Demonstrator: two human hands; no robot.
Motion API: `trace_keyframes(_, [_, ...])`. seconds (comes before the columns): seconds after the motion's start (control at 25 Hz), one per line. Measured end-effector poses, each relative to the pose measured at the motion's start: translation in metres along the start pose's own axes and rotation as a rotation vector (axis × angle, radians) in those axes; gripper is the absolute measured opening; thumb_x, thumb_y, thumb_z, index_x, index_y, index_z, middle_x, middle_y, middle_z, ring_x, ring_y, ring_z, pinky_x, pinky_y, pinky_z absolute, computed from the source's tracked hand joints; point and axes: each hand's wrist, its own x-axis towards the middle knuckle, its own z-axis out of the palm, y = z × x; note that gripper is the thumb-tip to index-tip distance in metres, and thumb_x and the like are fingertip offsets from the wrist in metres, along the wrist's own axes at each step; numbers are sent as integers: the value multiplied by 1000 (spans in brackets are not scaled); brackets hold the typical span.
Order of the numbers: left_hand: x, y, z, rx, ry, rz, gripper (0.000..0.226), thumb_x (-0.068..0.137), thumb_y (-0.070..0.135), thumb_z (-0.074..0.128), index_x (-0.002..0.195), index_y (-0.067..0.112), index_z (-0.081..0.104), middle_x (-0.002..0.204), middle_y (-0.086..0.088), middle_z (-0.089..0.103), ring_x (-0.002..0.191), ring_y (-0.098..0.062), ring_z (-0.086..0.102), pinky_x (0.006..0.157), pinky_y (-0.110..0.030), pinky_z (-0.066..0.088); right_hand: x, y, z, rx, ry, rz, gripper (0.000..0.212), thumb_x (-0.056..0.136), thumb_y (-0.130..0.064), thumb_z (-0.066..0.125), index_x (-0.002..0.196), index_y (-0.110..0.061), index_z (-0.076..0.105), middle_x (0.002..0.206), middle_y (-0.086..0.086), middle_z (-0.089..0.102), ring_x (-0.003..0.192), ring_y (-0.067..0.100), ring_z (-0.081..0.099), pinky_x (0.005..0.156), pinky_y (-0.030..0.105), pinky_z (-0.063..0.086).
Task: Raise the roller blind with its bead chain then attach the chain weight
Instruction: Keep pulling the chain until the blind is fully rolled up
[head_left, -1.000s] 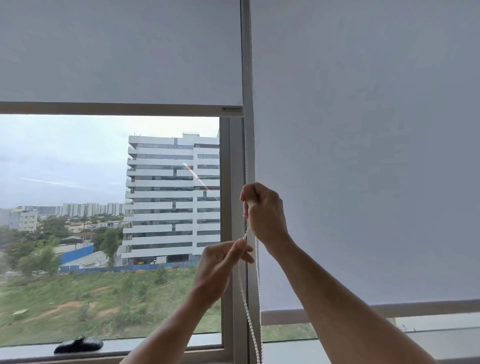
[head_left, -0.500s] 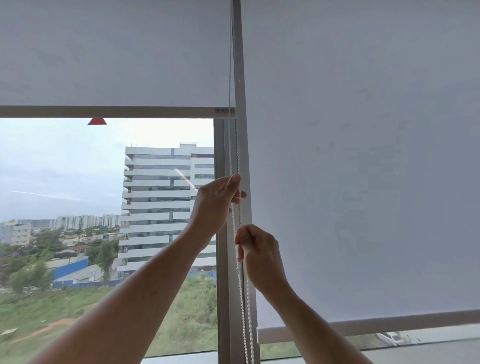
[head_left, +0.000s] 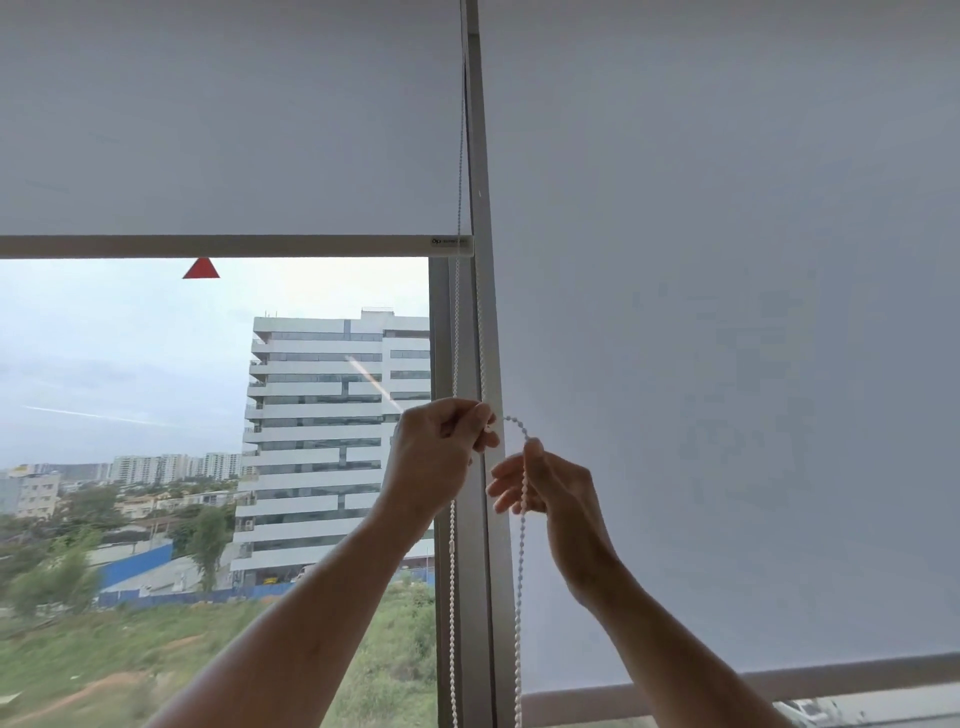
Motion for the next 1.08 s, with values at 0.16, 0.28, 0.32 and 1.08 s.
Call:
trace_keyframes(0.16, [-19, -19, -8, 25, -15, -2, 16, 92, 17, 65, 80, 18, 75, 65, 2, 74, 52, -3, 61, 53, -18, 51, 27, -21, -4, 133, 111, 67, 45, 92, -56, 40, 82, -27, 73, 83, -2, 77, 77, 17, 72, 78, 39, 53])
trace_keyframes(0.28, [-30, -25, -8, 40, -67, 16, 17, 92, 17, 64, 79, 18, 74, 64, 2, 74, 53, -5, 61, 54, -20, 51, 43, -32, 2, 10, 117, 112, 44, 98, -53, 44, 94, -18, 70, 89, 1, 75, 82, 16, 70, 79, 35, 53])
trace_keyframes(0.32, [-34, -26, -7, 29, -78, 9, 18, 92, 16, 64, 78, 18, 74, 64, 2, 74, 53, -6, 61, 55, -20, 51, 50, -36, 6, -29, 102, 123, 43, 99, -51, 44, 98, -16, 68, 91, 1, 75, 81, 14, 69, 77, 31, 52])
trace_keyframes(1.08, [5, 14, -12, 1, -2, 20, 39, 90, 47, 49, 100, 19, 75, 82, 8, 75, 73, -6, 70, 66, -24, 49, 23, -35, 18, -76, 126, -3, 39, 99, -3, 48, 71, -22, 66, 55, -3, 64, 52, 5, 57, 56, 20, 50])
